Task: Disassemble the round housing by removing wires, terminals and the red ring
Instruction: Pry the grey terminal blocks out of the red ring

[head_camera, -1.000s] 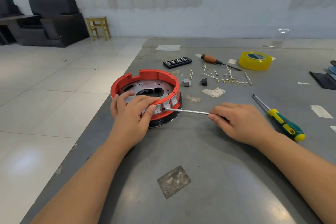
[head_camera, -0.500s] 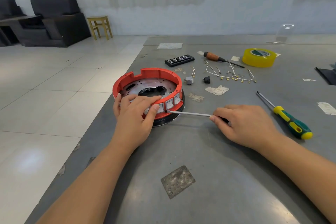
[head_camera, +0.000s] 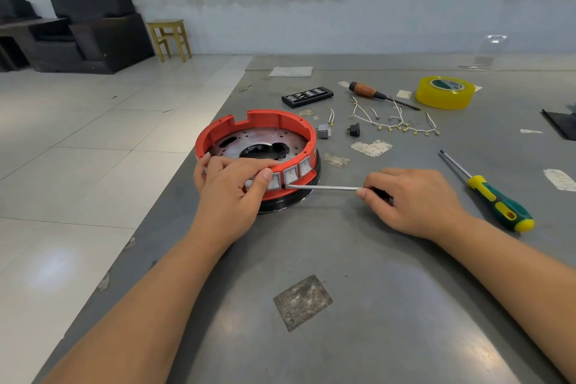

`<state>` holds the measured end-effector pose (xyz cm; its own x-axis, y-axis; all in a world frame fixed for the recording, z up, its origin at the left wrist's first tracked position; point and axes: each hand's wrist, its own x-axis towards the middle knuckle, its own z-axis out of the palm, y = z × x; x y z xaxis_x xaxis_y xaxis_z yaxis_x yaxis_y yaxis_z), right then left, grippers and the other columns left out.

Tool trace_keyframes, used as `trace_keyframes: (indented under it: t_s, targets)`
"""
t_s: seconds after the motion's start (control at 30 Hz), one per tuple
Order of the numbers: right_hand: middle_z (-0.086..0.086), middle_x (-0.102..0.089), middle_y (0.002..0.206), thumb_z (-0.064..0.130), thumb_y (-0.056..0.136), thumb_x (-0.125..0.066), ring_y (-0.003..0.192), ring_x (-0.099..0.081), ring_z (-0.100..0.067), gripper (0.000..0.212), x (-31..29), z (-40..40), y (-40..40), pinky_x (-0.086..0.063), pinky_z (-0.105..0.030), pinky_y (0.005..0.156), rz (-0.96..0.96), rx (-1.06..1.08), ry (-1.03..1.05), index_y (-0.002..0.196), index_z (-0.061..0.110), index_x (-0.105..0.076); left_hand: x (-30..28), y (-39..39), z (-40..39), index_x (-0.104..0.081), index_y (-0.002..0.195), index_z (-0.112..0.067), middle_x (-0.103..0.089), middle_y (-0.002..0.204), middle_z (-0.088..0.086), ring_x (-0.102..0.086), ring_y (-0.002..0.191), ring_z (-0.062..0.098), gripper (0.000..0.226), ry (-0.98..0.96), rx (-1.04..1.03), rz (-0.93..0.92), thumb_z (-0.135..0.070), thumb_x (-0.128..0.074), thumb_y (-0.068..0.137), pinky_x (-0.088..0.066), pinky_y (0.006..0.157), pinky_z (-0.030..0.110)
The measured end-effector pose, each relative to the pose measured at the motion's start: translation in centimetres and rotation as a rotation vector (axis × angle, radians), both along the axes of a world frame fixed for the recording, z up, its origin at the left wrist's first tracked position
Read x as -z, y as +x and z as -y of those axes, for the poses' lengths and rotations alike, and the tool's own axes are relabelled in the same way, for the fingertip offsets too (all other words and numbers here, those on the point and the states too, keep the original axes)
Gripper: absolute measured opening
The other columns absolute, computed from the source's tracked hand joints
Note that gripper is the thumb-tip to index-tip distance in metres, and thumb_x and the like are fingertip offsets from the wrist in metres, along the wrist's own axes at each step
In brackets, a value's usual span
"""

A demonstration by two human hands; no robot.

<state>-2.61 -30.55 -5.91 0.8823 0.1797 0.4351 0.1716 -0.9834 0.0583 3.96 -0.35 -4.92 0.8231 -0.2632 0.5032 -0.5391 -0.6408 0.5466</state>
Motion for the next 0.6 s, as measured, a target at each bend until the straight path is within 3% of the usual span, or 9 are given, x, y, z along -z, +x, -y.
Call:
trace_keyframes:
  t_s: [0.1,0.23,0.4,0.6]
  targets:
    - [0.006,-0.060,0.077,0.060,0.099,-0.028,0.070,-0.061,-0.020,0.049,0.1,0.3,0.6,-0.045,-0.032,0.053,0.003,-0.023,-0.002,0.088,0.028,-0.063,-0.1,-0.1,-0.1,-0.063,0.111,-0.056,-0.056,0.103,-0.037,-0.039,0.108,-0.008,0.025,-0.018,0.031,-0.012,-0.043,-0.045,0.100,-0.003,0.122,0.034]
    - [0.006,-0.060,0.082,0.059,0.100,-0.024,0.076,-0.062,-0.024,0.051,0.0,0.9,1.4,-0.045,-0.034,0.057,-0.042,-0.088,-0.015,0.094,0.026,-0.063,-0.2,-0.6,-0.1,-0.064,0.105,-0.054,-0.049,0.095,-0.034,-0.024,0.112,-0.031,0.025,-0.076,0.039,-0.014,-0.037,-0.045,0.101,-0.015,0.120,0.047]
    - [0.009,-0.060,0.084,0.049,0.103,-0.034,0.081,-0.060,-0.019,0.038,0.0,0.9,2.1,-0.035,-0.035,0.075,-0.022,-0.079,-0.073,0.096,0.028,-0.064,-0.5,-0.9,0.0,-0.065,0.101,-0.052,-0.048,0.096,-0.030,-0.018,0.111,-0.035,0.028,-0.084,0.017,-0.070,-0.038,-0.041,0.100,-0.021,0.119,0.057]
    - [0.006,-0.059,0.095,0.051,0.104,-0.028,0.096,-0.057,-0.023,0.044,0.3,0.4,2.5,-0.038,-0.042,0.096,0.020,-0.005,-0.070,0.104,0.027,-0.064,-0.7,-1.0,0.2,-0.063,0.094,-0.056,-0.045,0.096,-0.026,-0.018,0.107,-0.033,0.029,-0.120,0.018,-0.136,-0.039,-0.039,0.097,-0.020,0.120,0.058]
